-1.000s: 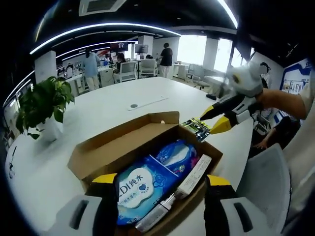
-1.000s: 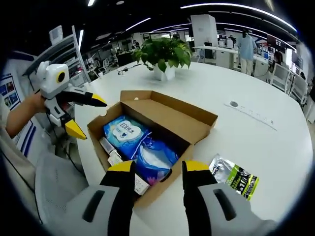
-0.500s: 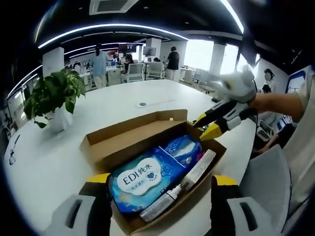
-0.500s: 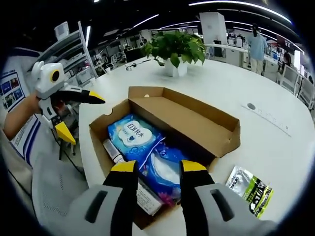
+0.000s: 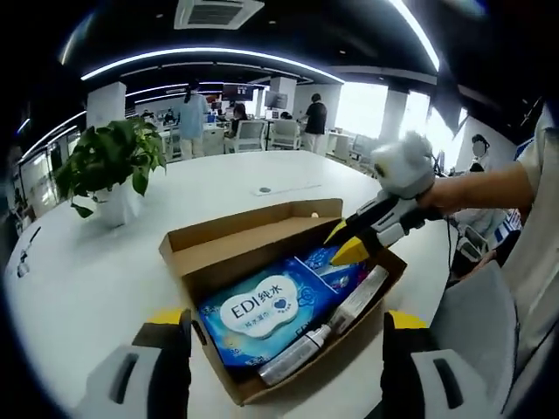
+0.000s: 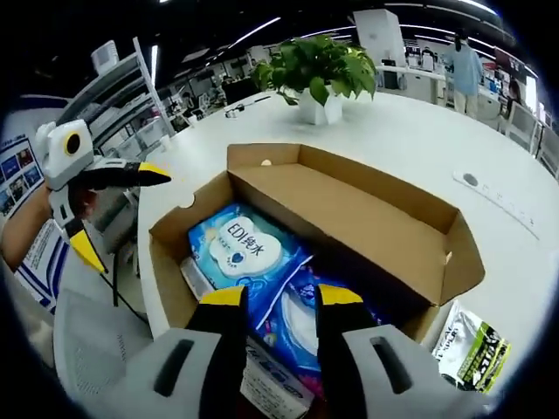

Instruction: Operate the shoe box by opening the lid, removing the specified soft item, and placing it in the target area until the item is outside and the box remains undamaged.

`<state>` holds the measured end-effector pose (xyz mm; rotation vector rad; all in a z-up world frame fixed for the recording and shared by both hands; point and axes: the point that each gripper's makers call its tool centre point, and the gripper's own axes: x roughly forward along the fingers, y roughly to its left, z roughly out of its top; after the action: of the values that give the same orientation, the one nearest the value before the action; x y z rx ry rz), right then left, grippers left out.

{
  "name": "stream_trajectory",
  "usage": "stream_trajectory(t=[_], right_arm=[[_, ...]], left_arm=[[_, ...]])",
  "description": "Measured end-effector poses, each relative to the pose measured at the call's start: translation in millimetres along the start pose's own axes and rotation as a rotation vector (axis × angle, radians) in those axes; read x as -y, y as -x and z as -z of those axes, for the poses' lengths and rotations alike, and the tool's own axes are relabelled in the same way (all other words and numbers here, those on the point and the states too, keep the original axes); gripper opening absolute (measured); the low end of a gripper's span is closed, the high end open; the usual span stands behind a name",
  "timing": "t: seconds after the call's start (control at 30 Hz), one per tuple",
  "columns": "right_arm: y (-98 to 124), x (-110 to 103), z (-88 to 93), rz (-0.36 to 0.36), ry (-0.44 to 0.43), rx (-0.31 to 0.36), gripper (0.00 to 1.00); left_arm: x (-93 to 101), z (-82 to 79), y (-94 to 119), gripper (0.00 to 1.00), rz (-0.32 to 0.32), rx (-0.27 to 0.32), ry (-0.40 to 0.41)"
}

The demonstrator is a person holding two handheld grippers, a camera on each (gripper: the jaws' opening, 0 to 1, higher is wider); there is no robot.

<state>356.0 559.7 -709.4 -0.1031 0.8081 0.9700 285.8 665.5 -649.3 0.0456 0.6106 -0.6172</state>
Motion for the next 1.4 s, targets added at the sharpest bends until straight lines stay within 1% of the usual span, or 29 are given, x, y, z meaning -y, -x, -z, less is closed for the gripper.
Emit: stream_trajectory(t=[0.23,0.4,0.47,0.6,0.77,0.83,0.9,0.97,1.13,1.23,1.4], right_arm=[[-19,1,-4.7,0.002,-0.018,-0.007,0.23],[-31,0,0.5,-0.005,-0.050,-0.041,0.23],[-35,-1,2.5,-0.003,-0.045,-0.051,0.23],[-42,-2,1.1,0.000,-0.051,-0.054,0.22],[-49,0,-0.8,0.020,-0.050,-0.056,0.16],[-51,1,0.8,0.028,-0.045,-0.063,0.15],[-53,2,2.3,0.034,-0.060,-0.066,0.14],[-54,5,2.1,0.058,-0.056,-0.064,0.06],[-51,4,0.9,0.069,-0.074,-0.058,0.03],[-46,4,-4.1,0.072,-0.073,-0.040,0.00],[-38,-1,-13.4,0.075,-0.069,-0.004,0.00]], left_arm=[[-1.1,6.9,2,0.93,-0.007,-0.002,0.002],[-2.4,13.2,5,0.93,-0.011,-0.006,0.008],[-3.1,14.7,6,0.92,-0.012,-0.006,0.011],[-5.0,18.0,7,0.92,-0.015,-0.007,0.020],[-5.8,20.3,6,0.91,-0.012,-0.002,0.027],[-6.3,20.4,6,0.91,-0.011,0.000,0.028],[-6.7,19.7,5,0.91,-0.010,0.003,0.032],[-6.7,19.2,4,0.90,-0.009,0.002,0.029],[-7.7,17.3,3,0.90,-0.010,0.007,0.027],[-8.6,17.8,3,0.89,-0.013,0.004,0.026],[-7.9,18.5,4,0.87,-0.016,0.000,0.027]])
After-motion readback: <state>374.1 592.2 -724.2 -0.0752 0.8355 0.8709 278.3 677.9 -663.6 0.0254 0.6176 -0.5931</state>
